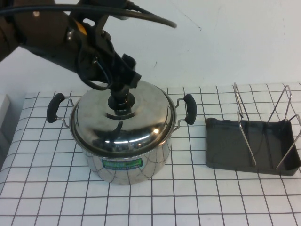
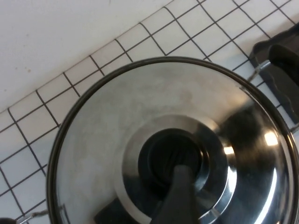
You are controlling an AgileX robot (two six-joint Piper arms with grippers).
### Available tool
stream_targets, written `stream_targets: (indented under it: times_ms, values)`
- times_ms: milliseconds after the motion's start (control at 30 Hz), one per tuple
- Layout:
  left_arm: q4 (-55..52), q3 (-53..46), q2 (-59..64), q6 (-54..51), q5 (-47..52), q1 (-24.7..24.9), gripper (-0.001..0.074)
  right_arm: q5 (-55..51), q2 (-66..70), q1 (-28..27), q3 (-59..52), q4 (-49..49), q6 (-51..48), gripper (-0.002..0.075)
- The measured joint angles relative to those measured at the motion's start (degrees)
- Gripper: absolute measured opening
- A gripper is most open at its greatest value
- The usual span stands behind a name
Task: Put pot lid on rack
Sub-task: Open the pot
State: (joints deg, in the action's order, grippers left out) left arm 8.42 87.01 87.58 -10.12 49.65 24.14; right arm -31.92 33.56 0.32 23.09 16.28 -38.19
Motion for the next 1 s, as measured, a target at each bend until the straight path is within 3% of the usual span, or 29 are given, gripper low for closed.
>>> stream_targets:
  times_ms: [100, 267, 800, 900, 1000]
  values:
    - [-1.49, 2.74, 3.15, 2.42, 0.84, 0.40, 0.0616, 0.16, 0.00, 0.00, 0.00, 0.21, 0.00, -0.0003]
    - [-3.79, 7.97, 8.73, 4.74, 4.38, 0.40, 0.0683, 0.37, 0.00, 0.00, 0.00, 0.33, 0.00, -0.0003]
    - [-8.99, 15.26, 18.75, 10.51, 13.28, 0.40, 0.0689, 0.37, 0.00, 0.00, 0.00, 0.54, 0.00, -0.0003]
    - [-9.08, 15.26, 18.75, 10.51, 13.43, 0.40, 0.0656, 0.37, 0.00, 0.00, 0.00, 0.77, 0.00, -0.0003]
    - [-9.08, 15.26, 18.75, 10.12, 13.43, 0.40, 0.0569, 0.37, 0.00, 0.00, 0.00, 0.77, 0.00, -0.0003]
